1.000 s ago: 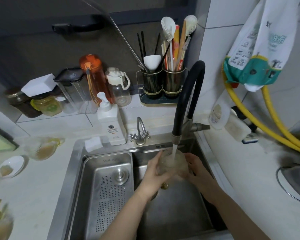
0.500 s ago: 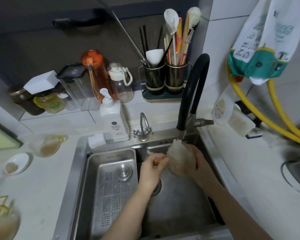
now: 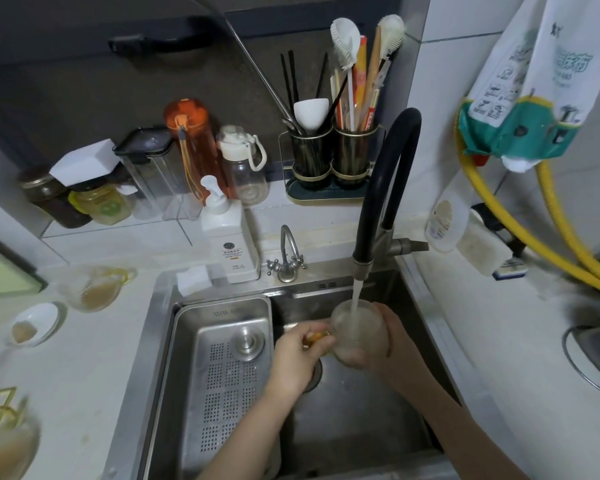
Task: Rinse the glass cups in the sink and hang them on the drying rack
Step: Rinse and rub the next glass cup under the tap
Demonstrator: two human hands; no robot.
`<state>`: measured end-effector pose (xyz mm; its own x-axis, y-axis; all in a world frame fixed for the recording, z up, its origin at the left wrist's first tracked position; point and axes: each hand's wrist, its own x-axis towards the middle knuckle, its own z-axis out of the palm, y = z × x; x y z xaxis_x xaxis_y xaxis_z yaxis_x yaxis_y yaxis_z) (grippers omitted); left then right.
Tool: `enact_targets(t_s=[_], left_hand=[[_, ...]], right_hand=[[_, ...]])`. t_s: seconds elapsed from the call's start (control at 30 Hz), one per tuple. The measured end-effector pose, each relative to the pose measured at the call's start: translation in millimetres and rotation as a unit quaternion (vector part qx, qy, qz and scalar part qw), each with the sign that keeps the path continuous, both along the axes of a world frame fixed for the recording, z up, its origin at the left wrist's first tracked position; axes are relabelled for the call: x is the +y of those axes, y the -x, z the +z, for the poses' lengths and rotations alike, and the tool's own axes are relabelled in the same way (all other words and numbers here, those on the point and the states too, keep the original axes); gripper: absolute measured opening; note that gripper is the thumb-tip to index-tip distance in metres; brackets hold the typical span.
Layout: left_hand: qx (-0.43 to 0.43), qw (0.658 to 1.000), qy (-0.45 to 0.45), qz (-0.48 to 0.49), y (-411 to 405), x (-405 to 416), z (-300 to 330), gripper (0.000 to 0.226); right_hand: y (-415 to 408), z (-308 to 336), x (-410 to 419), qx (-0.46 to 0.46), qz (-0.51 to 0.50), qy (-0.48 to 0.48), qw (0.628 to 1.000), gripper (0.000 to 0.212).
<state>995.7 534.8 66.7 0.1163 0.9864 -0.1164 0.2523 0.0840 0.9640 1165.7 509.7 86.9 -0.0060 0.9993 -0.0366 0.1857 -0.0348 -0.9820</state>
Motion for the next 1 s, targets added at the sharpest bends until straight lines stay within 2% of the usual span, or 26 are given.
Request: enact_targets(t_s=[0.13, 0.27, 0.43, 0.5, 0.6, 0.63, 0.73, 0.87, 1.0], left_hand=[[0.000, 0.999, 0.015, 0.032, -1, 5, 3, 0.026], [0.021, 1.000, -0.004, 0.009, 1, 3, 2, 0.028], [0.019, 0.999, -0.015, 0.043, 10, 8, -1, 0.026], [0.028, 0.999, -0.012, 0.032, 2, 13, 0, 0.026], [0.042, 0.999, -0.020, 0.005, -6, 15, 1, 0.020], [0.046, 0.999, -0.012, 0.002, -6, 16, 0, 0.016], [0.060, 0.998, 0.010, 0.013, -7, 20, 0, 0.010], [0.060, 0.998, 0.006, 0.027, -8, 22, -1, 0.023], [0.091, 0.994, -0.047, -0.024, -8, 18, 5, 0.024]], right_hand=[[-5, -4, 7, 0.006, 0.023, -0.019, 1.000, 0.053], [-6, -14, 3, -0.025, 0.001, 0.002, 1.000, 0.073], [3, -11, 8, -0.033, 0.007, 0.015, 0.999, 0.063], [-2, -10, 12, -0.011, 0.000, 0.018, 1.000, 0.058], [-10, -16, 14, -0.038, -0.007, 0.050, 0.998, 0.061], [-13, -19, 16, -0.057, 0.000, 0.063, 0.996, 0.057], [-9, -27, 22, -0.092, -0.008, 0.115, 0.989, 0.027], [1, -27, 26, -0.081, -0.077, 0.176, 0.978, 0.012], [-3, -19, 30, -0.052, -0.059, 0.251, 0.965, 0.035]])
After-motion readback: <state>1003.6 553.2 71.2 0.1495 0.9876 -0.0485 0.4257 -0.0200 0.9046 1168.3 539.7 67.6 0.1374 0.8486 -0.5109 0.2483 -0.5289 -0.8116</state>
